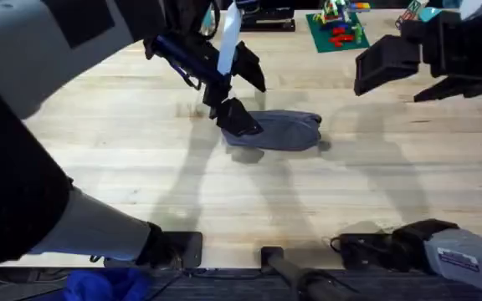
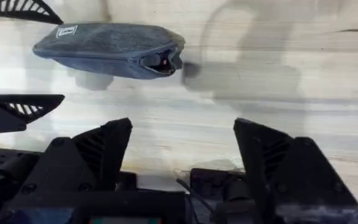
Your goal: Unzip the bag, pick up the pens from the table one at a time and place them inside, then zip the bag closed.
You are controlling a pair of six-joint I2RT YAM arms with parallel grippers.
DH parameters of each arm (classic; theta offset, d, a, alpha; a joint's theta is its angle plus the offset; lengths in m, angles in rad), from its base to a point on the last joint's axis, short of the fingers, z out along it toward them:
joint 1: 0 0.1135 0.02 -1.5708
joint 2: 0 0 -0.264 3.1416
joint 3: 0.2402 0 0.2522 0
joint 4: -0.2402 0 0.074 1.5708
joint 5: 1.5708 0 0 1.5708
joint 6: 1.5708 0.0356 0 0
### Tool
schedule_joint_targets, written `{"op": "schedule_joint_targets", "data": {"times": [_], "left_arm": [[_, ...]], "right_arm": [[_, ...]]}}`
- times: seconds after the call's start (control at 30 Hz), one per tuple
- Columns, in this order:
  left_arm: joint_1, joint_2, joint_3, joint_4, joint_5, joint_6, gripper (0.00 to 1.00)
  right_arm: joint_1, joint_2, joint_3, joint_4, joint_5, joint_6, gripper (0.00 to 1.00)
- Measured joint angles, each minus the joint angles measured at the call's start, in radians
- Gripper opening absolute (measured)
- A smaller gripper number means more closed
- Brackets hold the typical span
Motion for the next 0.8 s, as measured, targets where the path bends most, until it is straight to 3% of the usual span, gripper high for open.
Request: {"op": "schedule_joint_targets", "data": {"times": [0.57,0.8], "left_arm": [[-0.003,0.001,0.000,0.043,0.035,-0.004,0.995],[-0.053,0.042,0.000,0.057,0.019,-0.004,0.995]], "right_arm": [[-0.002,-0.003,0.000,0.000,-0.012,-0.039,0.995],[-0.002,-0.003,0.000,0.000,-0.012,-0.043,0.996]]}}
